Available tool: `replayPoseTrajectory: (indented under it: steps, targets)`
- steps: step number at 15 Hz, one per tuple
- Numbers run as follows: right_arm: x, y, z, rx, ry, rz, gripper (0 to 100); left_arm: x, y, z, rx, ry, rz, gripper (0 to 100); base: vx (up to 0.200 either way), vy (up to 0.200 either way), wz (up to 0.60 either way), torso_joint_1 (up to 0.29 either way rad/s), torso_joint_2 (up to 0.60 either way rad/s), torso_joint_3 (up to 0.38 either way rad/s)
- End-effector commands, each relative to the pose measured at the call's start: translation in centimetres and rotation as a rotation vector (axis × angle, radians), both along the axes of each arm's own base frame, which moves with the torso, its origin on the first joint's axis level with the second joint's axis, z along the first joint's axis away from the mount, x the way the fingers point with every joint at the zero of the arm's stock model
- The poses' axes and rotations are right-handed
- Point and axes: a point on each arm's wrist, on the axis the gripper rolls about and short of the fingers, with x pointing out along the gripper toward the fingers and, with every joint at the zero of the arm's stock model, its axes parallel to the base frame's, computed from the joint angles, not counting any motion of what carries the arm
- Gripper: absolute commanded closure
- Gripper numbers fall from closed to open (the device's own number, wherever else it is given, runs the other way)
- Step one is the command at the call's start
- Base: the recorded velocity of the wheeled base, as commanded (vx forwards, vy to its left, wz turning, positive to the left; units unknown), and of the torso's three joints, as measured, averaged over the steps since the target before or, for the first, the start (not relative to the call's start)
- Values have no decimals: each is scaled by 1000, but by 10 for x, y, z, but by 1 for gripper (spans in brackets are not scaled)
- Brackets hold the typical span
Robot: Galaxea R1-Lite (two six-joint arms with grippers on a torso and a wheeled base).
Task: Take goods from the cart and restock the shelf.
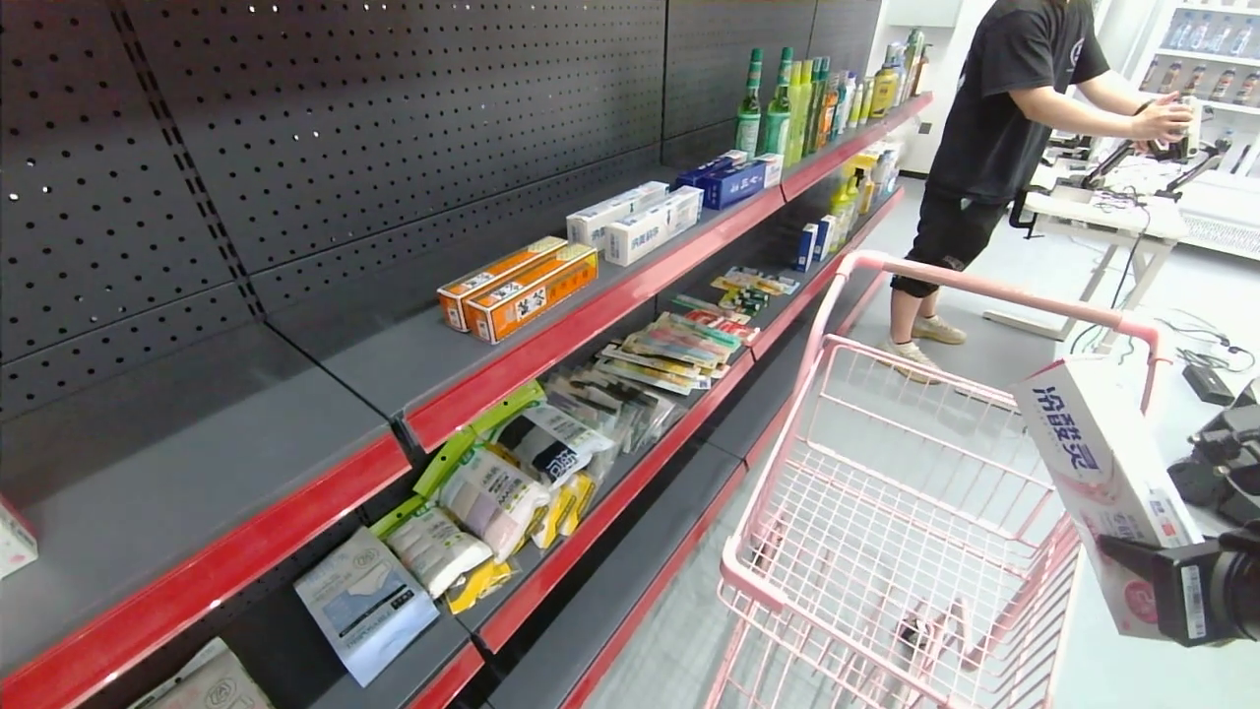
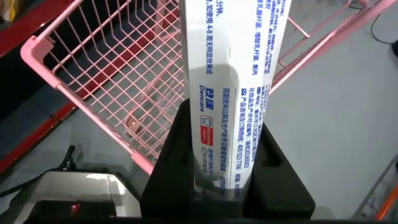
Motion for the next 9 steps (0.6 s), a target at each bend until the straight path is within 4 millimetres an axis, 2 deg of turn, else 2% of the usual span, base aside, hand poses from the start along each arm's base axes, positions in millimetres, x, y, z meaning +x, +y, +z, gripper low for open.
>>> replayPoseTrajectory:
  steps: [1,5,9]
  targets:
    - [-8,-1,6,4,-45,-4,100,0,0,0,0,-1,1,0,0,0,0,207,-515,-305]
    - [-7,-3,6,-4,-42,-15,100,0,0,0,0,1,1,0,0,0,0,243,-576,-334]
    - [-7,-3,6,-7,-41,-13,100,0,0,0,0,-1,1,0,0,0,0,190,-414,-242]
